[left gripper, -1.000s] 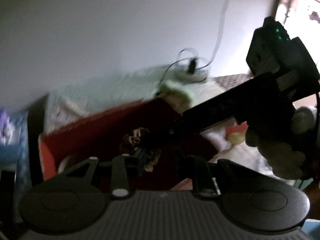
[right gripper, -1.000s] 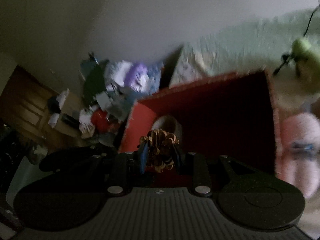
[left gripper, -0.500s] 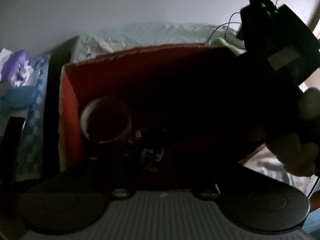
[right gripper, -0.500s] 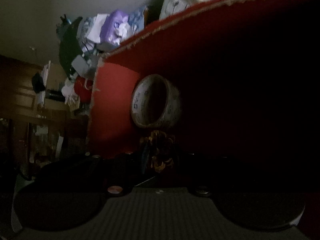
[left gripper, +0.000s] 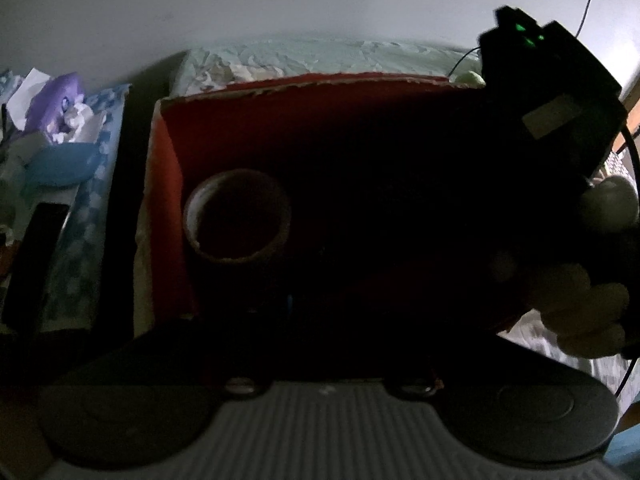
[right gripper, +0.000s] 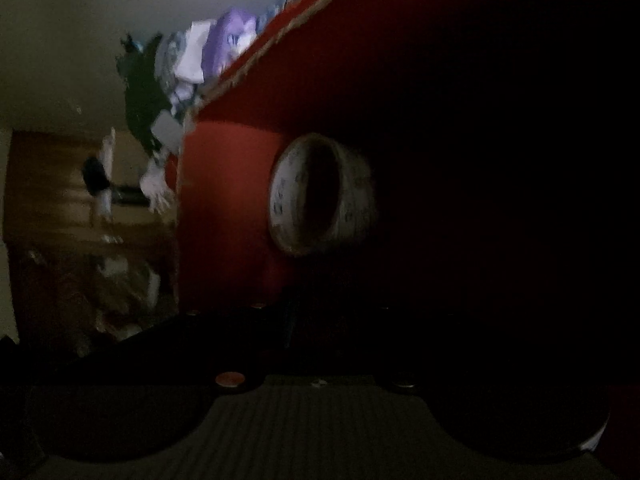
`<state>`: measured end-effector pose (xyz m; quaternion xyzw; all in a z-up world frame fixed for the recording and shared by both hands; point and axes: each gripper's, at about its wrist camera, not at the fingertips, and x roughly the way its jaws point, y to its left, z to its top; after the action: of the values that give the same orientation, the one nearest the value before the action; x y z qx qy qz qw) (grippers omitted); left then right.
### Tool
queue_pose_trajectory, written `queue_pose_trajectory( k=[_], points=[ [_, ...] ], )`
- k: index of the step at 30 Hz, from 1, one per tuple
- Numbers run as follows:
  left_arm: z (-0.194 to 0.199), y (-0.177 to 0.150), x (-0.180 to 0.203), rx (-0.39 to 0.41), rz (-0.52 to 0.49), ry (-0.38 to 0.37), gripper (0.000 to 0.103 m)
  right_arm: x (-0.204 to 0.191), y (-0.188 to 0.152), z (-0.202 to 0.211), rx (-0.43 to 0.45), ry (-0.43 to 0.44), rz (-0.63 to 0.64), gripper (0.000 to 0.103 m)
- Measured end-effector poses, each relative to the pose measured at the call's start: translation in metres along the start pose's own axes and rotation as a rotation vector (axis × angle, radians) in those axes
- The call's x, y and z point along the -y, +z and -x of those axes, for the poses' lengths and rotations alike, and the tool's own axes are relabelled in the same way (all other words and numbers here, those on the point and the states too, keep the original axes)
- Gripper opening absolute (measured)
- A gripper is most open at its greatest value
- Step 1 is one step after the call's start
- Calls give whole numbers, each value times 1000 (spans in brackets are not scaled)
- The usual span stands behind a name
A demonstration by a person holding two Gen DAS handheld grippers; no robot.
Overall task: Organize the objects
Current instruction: 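Lower the pinecone into the red box and open the right gripper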
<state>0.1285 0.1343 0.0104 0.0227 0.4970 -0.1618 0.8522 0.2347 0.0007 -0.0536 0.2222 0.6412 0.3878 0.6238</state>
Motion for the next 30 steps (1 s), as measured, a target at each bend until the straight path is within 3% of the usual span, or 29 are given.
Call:
queue_pose_trajectory(
  k=[7, 13, 18, 30],
  points=[
    [-7, 3, 2, -18, 33, 48, 24, -9, -7, 6, 75, -64, 88, 31],
    [-10, 3, 7, -28, 38, 91, 26, -1, -6, 11, 115, -61, 50, 31],
    [-8, 4, 10, -30, 27, 128, 27, -9, -10, 19, 169, -128, 102, 31],
    [6, 2, 26, 7, -7, 193, 27, -6, -42, 53, 292, -83, 123, 31]
  ],
)
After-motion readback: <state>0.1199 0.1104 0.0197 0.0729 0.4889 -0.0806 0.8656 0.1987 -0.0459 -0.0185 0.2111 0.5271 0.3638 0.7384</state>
